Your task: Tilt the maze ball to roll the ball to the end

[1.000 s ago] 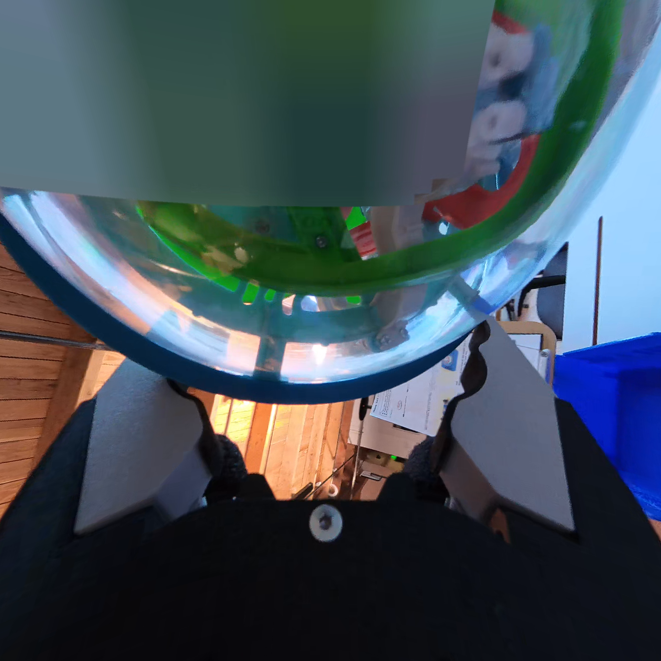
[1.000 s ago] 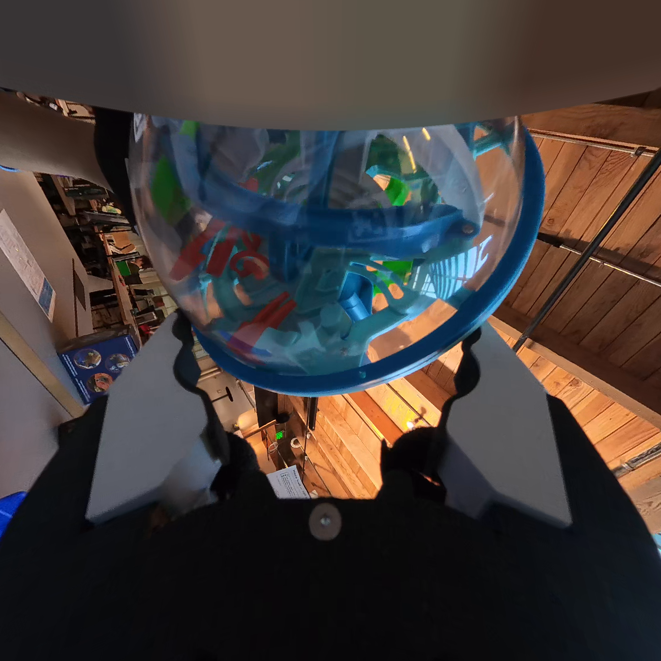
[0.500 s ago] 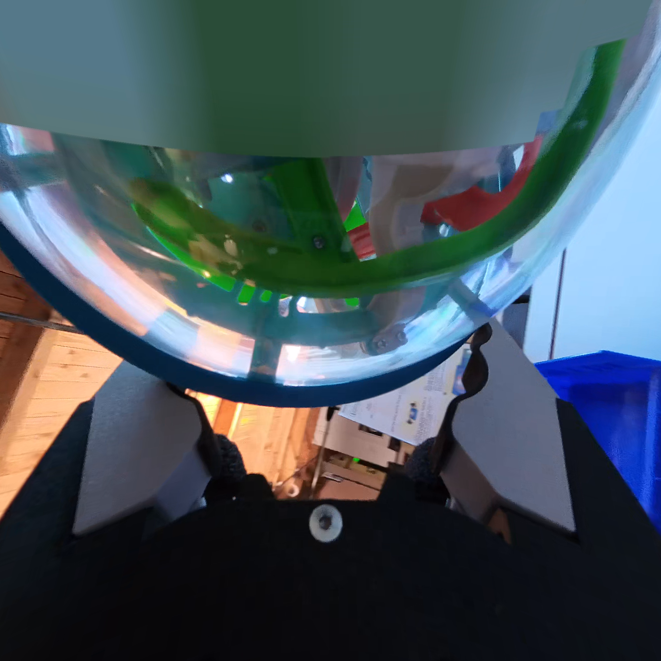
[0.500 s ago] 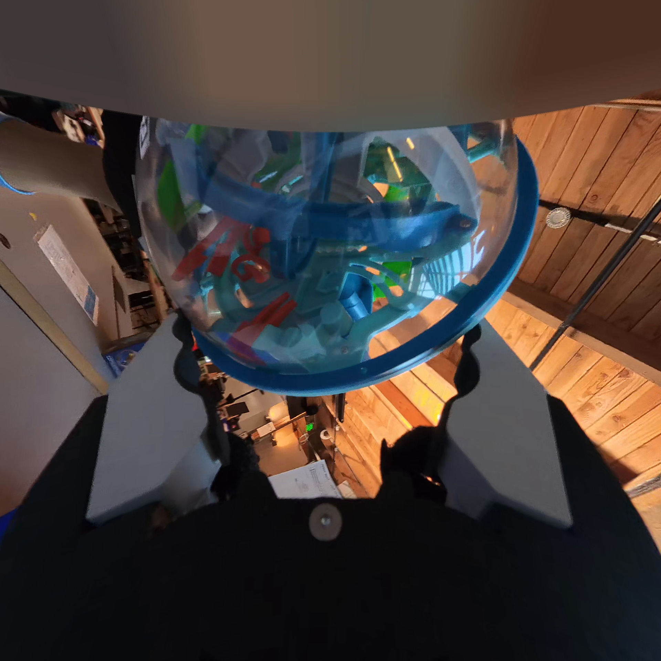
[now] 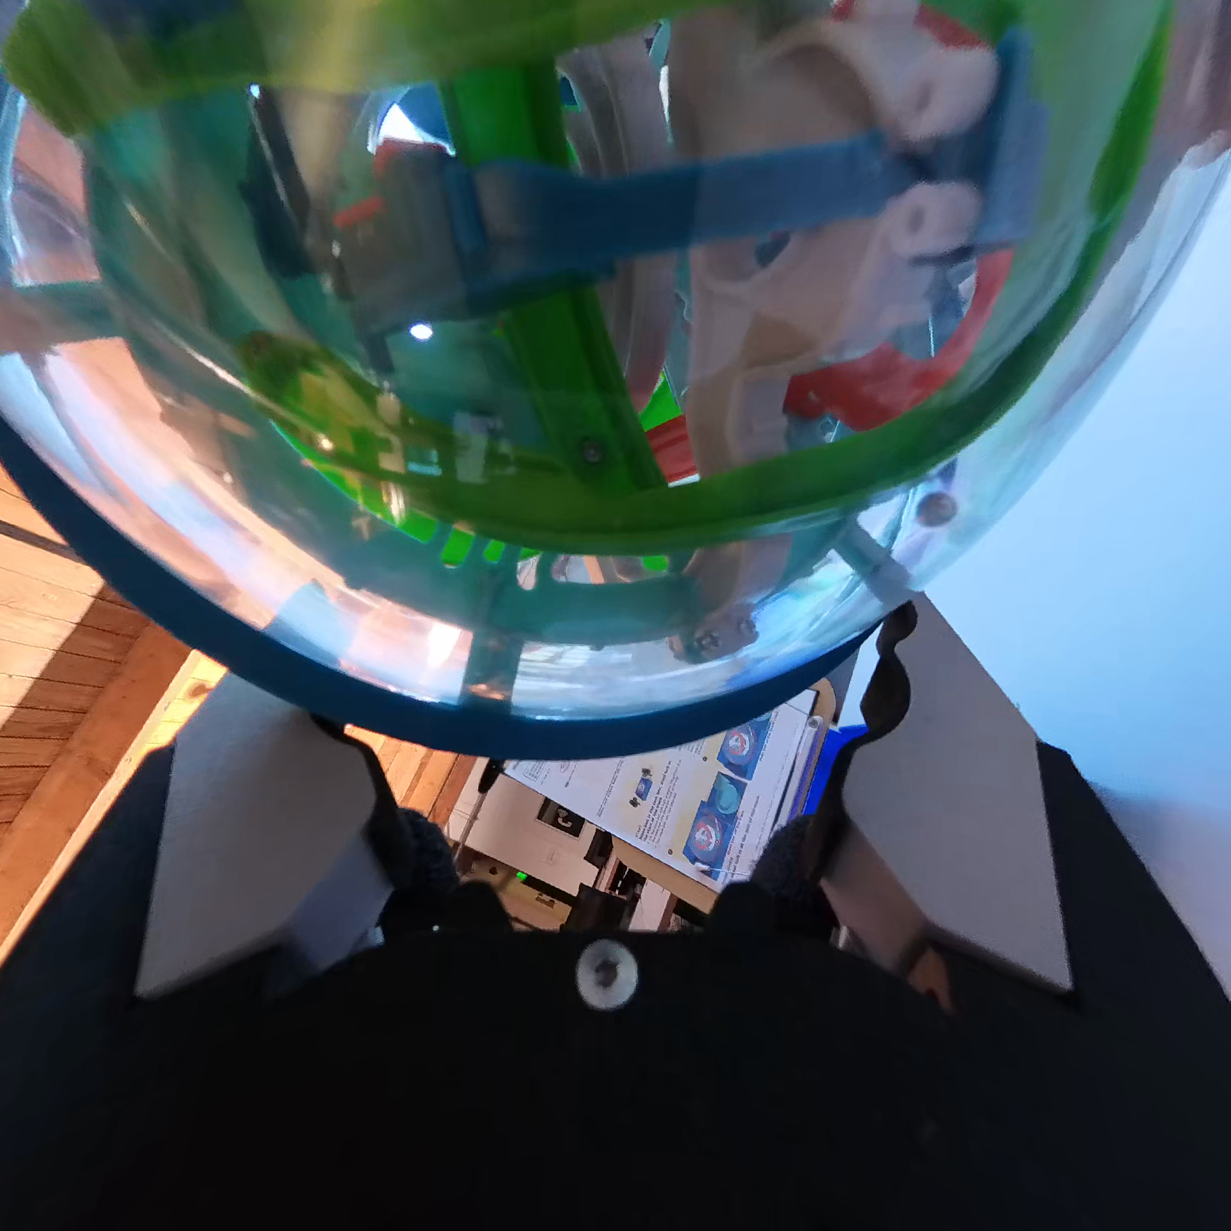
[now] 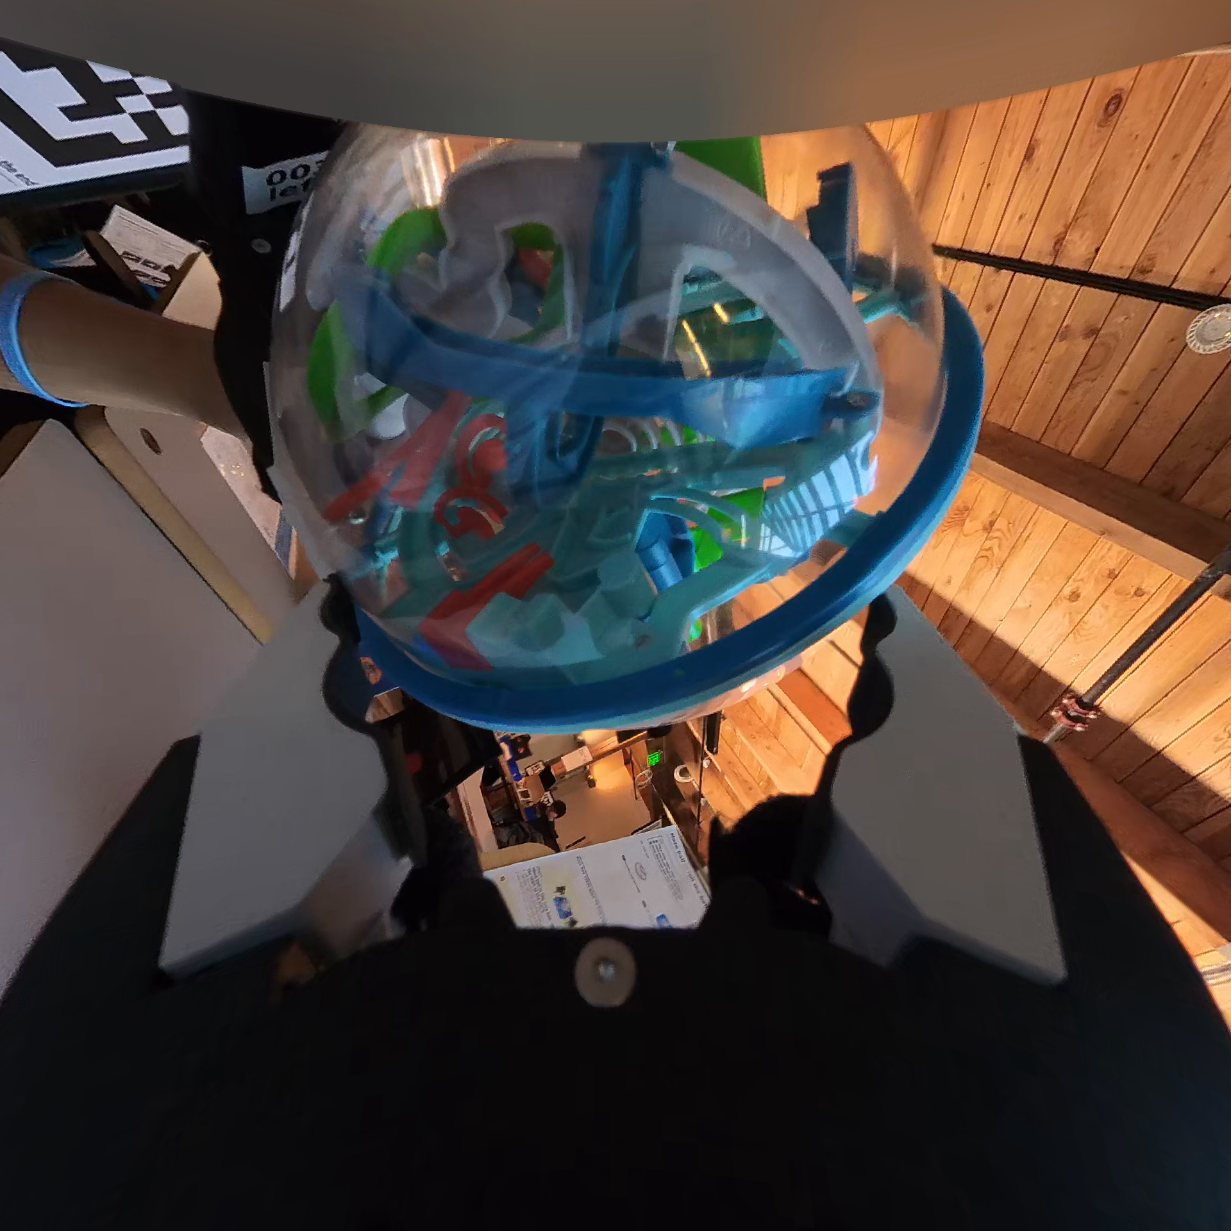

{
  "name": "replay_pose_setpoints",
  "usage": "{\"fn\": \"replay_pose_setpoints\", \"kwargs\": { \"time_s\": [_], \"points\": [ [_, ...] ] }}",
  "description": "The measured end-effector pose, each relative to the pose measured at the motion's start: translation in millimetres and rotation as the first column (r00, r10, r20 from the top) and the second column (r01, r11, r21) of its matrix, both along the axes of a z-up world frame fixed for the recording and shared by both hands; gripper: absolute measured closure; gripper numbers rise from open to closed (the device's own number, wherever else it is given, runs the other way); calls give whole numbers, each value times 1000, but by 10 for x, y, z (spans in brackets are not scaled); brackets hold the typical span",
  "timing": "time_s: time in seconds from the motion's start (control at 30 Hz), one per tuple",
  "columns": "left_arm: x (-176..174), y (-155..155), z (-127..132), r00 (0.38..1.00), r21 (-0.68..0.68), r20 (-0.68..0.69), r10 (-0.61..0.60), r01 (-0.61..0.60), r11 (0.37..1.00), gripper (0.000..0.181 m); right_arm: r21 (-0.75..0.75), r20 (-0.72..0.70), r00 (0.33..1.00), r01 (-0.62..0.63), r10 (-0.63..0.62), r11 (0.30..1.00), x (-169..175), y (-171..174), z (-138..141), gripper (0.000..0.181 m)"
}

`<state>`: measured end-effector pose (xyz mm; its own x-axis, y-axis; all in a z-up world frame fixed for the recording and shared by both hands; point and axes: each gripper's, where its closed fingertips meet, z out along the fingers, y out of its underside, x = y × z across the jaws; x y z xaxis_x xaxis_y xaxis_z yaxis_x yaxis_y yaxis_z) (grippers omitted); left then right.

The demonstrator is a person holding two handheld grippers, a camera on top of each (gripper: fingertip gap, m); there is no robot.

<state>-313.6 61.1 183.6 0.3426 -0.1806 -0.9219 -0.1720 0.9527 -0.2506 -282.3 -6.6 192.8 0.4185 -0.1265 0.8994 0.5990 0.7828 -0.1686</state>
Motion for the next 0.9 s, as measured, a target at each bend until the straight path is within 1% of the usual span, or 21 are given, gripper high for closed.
{"fn": "replay_pose_setpoints", "kwargs": {
  "time_s": [0.03, 0.1, 0.2, 0.5, 0.7, 0.9],
  "points": [
    [7, -8, 8, 1000, 4, -2, -1, 1, 1000, 28, 19, 2, 1000, -4, 4, 1000, 0, -21, 5, 36],
    [24, -19, 28, 1000, 14, -9, 6, -5, 1000, 28, 50, 0, 1000, -21, 21, 999, 11, -49, 15, 36],
    [46, -26, 60, 999, 36, -34, 30, -29, 999, 28, 51, -30, 998, -45, 46, 998, 64, -27, 27, 37],
    [142, 122, 140, 983, 122, -102, 150, -137, 983, 28, 81, -123, 989, -77, 86, 994, 254, 194, 22, 36],
    [156, 131, 184, 977, 196, -112, 184, -160, 968, 28, 162, -145, 984, -78, 102, 984, 276, 209, 13, 37],
    [166, 115, 191, 974, 199, -125, 189, -162, 966, 29, 160, -160, 980, -92, 118, 983, 286, 205, 20, 36]
  ]
}}
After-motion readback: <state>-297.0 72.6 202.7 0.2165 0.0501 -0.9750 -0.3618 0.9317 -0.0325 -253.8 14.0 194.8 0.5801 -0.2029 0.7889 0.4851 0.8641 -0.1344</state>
